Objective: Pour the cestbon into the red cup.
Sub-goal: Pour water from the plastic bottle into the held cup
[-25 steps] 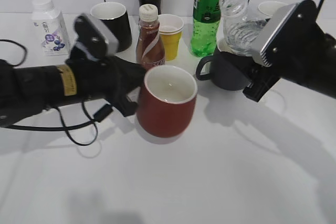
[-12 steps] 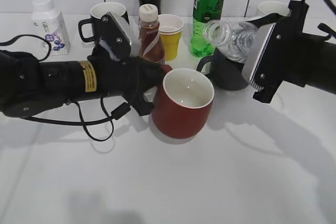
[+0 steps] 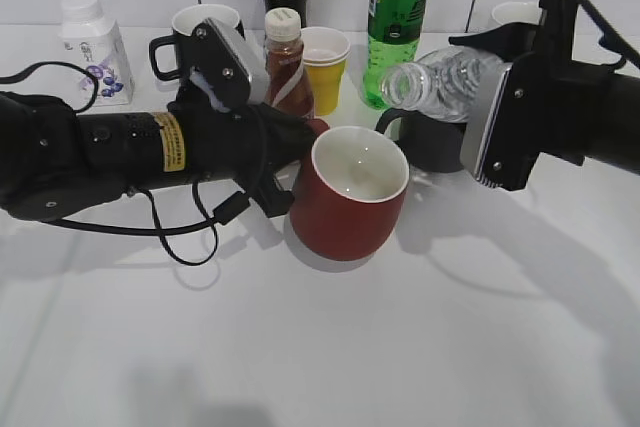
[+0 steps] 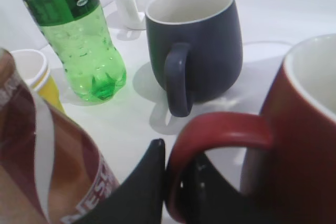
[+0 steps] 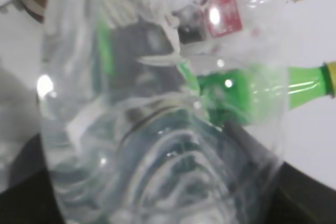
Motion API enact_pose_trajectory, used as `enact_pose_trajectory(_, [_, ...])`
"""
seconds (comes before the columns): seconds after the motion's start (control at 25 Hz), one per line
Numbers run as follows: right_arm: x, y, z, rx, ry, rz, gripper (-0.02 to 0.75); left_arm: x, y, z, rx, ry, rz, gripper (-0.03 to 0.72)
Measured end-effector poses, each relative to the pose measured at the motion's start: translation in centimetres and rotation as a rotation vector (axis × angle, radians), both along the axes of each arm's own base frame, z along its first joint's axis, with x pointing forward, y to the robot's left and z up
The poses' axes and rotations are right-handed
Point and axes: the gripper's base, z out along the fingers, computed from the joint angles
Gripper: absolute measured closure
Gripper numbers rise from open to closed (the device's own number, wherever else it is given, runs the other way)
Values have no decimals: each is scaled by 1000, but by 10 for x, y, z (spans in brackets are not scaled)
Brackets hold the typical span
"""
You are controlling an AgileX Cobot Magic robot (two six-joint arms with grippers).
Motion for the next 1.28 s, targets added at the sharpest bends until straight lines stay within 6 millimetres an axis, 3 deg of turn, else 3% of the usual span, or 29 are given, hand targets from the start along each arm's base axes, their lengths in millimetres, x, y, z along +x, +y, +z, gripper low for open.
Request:
enact_pose_trajectory(0.52, [2,3,10,-69,-157,48,261,-1,-2,3,-31,-14,-15,629])
enact_pose_trajectory(1.28, [7,8,18,-130,-243,94,261,-1,-2,3,-31,-14,-15,629])
